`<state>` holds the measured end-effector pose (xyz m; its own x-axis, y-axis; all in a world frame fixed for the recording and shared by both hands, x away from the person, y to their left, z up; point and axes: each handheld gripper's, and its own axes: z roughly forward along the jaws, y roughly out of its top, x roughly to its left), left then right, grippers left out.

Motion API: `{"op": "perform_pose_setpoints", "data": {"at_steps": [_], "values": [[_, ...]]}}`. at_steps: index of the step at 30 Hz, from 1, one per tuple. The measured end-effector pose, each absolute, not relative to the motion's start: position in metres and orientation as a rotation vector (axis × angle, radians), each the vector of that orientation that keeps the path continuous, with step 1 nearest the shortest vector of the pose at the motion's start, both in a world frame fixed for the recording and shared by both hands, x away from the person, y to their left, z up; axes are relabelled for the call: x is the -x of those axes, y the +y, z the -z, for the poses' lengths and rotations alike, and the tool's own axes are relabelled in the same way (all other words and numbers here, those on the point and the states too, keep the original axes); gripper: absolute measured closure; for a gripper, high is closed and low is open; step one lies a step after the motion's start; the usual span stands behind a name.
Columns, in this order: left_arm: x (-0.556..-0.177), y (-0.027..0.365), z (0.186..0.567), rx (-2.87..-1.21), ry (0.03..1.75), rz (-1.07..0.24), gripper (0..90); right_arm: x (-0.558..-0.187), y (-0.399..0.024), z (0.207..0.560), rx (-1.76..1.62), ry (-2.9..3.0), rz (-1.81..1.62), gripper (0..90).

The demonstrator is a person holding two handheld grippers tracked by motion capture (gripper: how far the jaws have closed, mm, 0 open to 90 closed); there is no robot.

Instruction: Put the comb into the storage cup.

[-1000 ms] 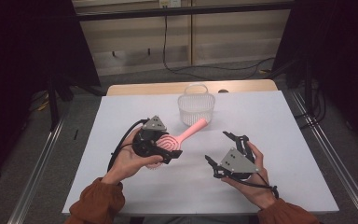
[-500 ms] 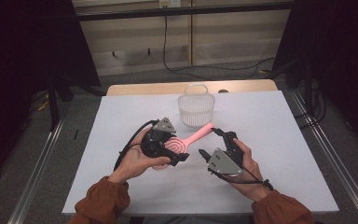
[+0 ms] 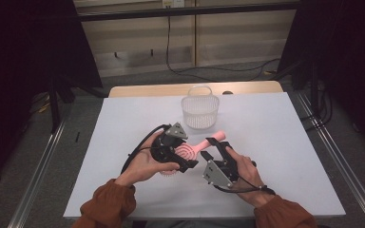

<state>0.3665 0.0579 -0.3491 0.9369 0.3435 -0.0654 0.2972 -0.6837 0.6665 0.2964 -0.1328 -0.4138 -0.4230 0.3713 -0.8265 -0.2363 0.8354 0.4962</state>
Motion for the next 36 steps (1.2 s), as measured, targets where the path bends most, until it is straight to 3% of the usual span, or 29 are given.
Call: {"op": "perform_pose_setpoints", "data": {"at_steps": [13,23,36], "values": [[-0.364,0.045,0.354,-2.382,0.434,-0.056,19.4,-0.293,-0.124,0.423,0.044,1.836,-0.572,58.9],[-0.363,0.043,0.357,-2.386,0.426,-0.04,19.4,-0.291,-0.123,0.43,0.092,1.854,-0.561,73.6],[-0.366,0.043,0.36,-2.401,0.443,-0.007,19.2,-0.291,-0.122,0.434,0.157,1.853,-0.529,78.5]]}}
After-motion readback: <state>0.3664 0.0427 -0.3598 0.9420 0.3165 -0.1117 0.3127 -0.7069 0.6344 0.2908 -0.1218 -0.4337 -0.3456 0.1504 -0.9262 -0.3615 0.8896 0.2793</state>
